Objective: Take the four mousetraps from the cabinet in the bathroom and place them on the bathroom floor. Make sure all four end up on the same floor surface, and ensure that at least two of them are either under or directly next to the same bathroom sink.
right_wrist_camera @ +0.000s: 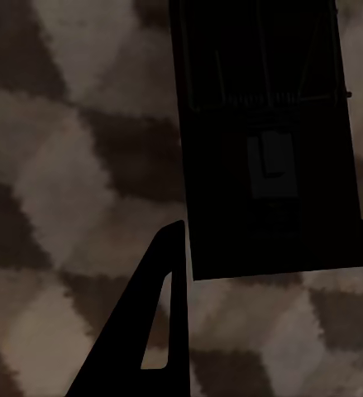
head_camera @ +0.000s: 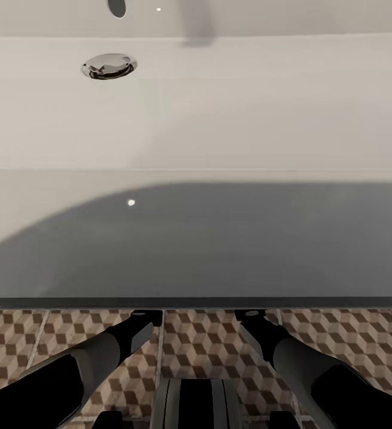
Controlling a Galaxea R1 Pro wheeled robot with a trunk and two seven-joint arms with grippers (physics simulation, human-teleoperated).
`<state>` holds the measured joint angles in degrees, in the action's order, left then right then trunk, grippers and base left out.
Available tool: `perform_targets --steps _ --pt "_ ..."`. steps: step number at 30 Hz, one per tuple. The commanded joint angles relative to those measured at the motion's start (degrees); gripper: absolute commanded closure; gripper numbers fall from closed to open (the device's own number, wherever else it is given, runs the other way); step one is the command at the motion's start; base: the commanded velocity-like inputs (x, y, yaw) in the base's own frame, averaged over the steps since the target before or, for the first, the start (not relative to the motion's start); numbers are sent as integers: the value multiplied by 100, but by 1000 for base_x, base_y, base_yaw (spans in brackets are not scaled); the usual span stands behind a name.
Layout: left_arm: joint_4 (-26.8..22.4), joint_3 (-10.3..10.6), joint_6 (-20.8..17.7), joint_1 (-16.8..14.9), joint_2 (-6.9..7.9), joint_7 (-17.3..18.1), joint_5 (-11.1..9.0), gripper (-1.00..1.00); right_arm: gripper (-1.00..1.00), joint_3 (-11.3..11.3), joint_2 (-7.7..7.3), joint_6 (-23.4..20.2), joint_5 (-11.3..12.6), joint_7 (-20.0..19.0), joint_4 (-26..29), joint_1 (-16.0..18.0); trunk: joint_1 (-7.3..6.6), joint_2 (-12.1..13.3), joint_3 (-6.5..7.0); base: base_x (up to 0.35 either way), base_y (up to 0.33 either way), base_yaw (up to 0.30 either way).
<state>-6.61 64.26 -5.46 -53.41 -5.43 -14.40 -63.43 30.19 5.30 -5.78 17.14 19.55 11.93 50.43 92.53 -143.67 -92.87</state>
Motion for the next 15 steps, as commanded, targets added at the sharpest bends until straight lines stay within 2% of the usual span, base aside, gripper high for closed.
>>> perform_targets --steps 1,12,15 --pt "-10 42 -29 -3 4 -37 -11 100 100 49 -3 -37 44 32 11 2 -1 -1 -3 0 0 0" --pt "-3 43 -28 -3 4 -37 -11 100 100 34 -3 -103 89 34 -19 2 -1 -1 -3 0 0 0" --pt "0 43 -32 -3 -4 -37 -11 100 100 32 3 -241 101 44 -51 11 -1 -1 -3 0 0 0"
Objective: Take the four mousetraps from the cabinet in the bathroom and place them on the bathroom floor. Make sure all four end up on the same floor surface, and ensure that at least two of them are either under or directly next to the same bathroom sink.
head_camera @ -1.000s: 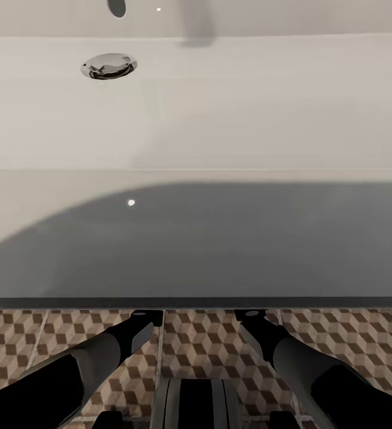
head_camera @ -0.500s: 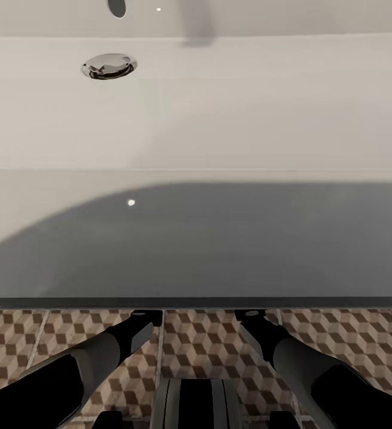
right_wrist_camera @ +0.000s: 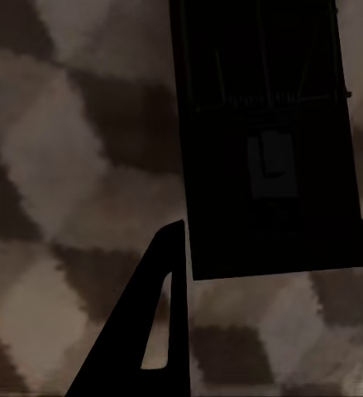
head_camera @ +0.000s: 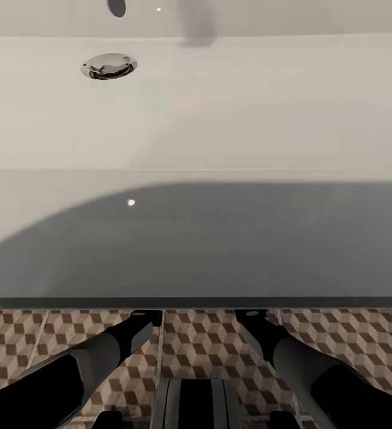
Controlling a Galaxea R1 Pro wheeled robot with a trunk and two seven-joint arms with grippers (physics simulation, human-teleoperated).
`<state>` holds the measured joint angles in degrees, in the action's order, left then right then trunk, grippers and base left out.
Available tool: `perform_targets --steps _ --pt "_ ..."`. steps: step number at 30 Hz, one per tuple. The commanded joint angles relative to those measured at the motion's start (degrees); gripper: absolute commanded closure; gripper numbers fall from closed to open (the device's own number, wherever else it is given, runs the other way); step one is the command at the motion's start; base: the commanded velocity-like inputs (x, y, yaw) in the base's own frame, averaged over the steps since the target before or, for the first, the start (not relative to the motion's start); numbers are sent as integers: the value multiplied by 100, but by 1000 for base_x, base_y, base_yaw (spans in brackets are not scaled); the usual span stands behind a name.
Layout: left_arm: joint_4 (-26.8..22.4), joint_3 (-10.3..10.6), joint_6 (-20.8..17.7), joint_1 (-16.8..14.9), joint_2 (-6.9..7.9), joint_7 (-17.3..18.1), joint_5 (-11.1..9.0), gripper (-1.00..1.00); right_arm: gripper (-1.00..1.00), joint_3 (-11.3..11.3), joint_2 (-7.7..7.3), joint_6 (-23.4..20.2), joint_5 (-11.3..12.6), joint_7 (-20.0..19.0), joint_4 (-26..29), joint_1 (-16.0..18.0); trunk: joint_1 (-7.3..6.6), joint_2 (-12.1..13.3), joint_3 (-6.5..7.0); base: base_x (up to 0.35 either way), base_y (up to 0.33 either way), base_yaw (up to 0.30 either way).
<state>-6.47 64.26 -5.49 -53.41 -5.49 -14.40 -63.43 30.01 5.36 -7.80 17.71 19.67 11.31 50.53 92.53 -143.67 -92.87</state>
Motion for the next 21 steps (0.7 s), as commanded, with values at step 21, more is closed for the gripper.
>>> perform_targets --steps 21 --pt "-56 42 -33 -3 -3 -32 -12 100 100 29 -6 -511 58 168 -88 142 -1 -1 -3 0 0 0"
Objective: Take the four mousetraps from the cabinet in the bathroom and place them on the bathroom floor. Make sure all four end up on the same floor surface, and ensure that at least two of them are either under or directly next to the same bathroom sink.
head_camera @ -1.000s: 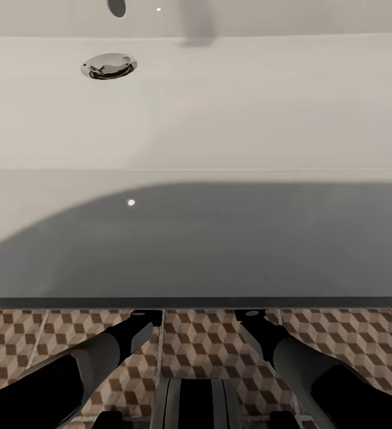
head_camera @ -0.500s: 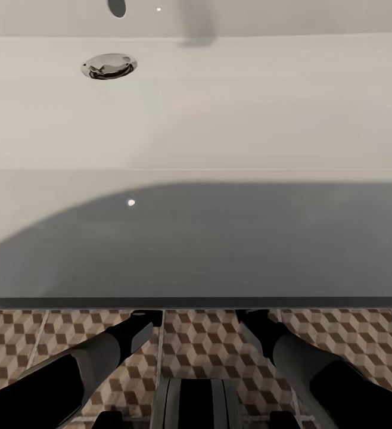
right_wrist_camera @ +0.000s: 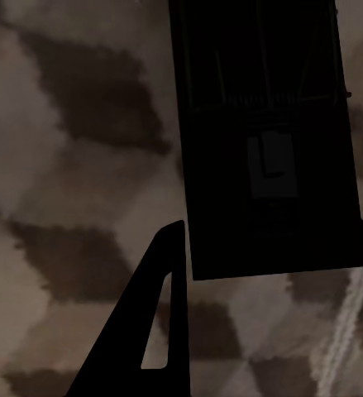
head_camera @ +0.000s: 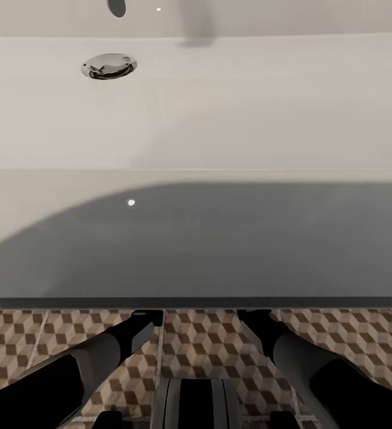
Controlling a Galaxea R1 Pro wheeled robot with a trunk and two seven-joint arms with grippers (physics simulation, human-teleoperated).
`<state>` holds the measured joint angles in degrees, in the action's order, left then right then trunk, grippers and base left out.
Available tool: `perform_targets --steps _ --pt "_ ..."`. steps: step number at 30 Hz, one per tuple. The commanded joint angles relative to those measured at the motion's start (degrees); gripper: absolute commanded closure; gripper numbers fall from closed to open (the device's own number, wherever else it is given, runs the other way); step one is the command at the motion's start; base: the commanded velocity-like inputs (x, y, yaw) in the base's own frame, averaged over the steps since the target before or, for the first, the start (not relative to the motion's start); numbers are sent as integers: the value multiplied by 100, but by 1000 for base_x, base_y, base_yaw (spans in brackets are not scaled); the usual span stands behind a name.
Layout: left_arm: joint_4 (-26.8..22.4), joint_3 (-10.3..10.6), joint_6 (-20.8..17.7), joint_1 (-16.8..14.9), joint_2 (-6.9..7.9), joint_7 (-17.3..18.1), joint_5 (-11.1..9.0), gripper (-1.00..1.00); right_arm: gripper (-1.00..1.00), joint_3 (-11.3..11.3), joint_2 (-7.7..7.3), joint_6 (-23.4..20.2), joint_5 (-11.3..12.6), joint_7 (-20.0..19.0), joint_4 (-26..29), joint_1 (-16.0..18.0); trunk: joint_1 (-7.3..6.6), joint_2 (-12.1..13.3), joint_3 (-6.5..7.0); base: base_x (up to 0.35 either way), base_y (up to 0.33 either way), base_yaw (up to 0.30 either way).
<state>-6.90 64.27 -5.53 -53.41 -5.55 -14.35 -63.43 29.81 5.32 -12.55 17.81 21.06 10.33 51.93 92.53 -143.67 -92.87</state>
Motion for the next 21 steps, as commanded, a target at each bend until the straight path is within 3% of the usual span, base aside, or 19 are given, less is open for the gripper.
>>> perform_targets --steps 1,14,21 --pt "-33 42 -28 -3 2 -35 -10 100 100 49 0 -33 48 29 12 1 -1 -1 -3 0 0 0" --pt "-205 44 178 -3 10 -22 6 100 100 42 4 -35 47 29 13 1 -1 -1 -3 -1 0 0" --pt "-207 44 184 -3 10 -15 14 100 100 42 -4 -31 47 30 20 1 -1 -1 -3 -129 0 0"
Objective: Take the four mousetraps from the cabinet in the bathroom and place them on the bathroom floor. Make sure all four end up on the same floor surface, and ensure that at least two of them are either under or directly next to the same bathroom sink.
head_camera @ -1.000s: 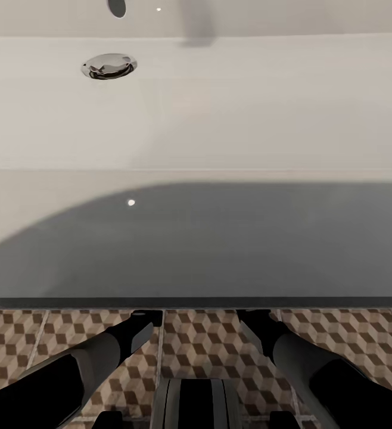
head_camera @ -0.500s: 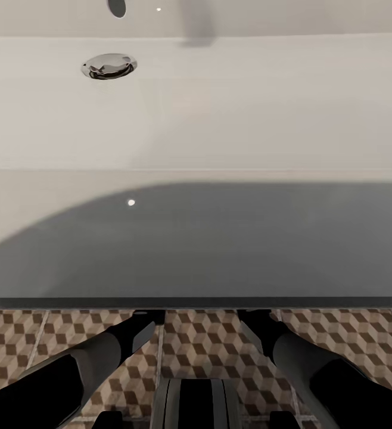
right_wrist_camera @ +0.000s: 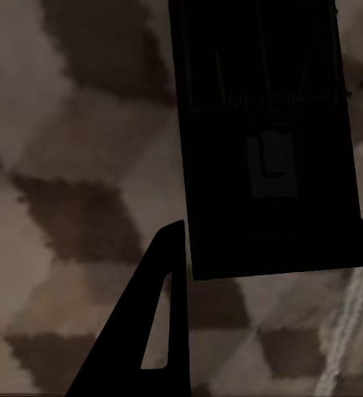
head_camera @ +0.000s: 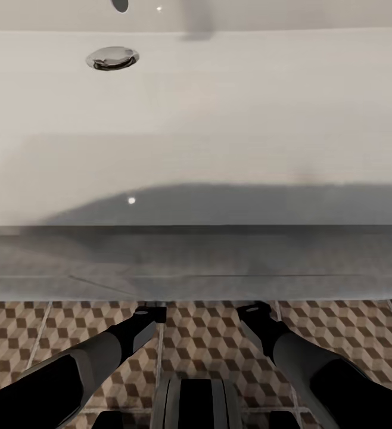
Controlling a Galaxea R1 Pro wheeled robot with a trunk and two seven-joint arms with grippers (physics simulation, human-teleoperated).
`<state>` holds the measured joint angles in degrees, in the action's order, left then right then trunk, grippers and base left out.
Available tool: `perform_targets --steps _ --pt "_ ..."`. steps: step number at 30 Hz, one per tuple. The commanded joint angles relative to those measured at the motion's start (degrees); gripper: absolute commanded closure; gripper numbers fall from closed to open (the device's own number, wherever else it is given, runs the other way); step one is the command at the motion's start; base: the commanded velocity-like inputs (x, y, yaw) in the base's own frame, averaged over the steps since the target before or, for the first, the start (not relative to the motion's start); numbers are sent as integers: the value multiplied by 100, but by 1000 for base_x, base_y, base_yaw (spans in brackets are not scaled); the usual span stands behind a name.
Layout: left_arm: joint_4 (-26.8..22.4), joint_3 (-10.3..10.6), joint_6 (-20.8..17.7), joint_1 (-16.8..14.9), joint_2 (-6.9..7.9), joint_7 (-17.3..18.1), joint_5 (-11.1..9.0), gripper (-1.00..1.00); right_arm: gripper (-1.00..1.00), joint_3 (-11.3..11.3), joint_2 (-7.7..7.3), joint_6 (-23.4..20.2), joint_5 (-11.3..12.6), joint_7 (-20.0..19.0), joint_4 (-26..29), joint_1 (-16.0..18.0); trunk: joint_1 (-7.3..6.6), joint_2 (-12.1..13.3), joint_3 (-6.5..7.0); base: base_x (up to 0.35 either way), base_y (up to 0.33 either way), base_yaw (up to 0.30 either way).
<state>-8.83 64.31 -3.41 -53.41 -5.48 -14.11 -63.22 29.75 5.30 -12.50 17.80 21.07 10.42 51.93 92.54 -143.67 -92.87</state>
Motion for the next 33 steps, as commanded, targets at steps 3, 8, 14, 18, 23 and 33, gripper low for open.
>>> perform_targets --steps 3,8,14,18,23,33 --pt "-13 44 -28 -3 3 -39 -7 100 100 48 -3 -36 48 29 9 1 -1 -1 -3 -16 0 0" --pt "-13 46 -28 -3 10 -39 -6 100 100 47 -3 -53 48 28 7 1 -1 -1 -3 -4 0 0" --pt "9 47 -36 -3 20 -39 -11 100 100 40 -3 -80 59 28 5 7 -1 -1 -3 0 0 0" --pt "25 47 -38 -3 20 -39 -14 100 100 40 -3 -178 64 27 4 10 -1 -1 -3 0 0 0" --pt "36 47 -44 -3 4 -44 -15 100 100 40 2 -350 64 20 11 14 -1 -1 -3 0 0 0" --pt "71 43 -78 -161 -26 -47 -14 100 100 40 -10 -376 66 11 6 170 -1 -1 -3 0 0 0"
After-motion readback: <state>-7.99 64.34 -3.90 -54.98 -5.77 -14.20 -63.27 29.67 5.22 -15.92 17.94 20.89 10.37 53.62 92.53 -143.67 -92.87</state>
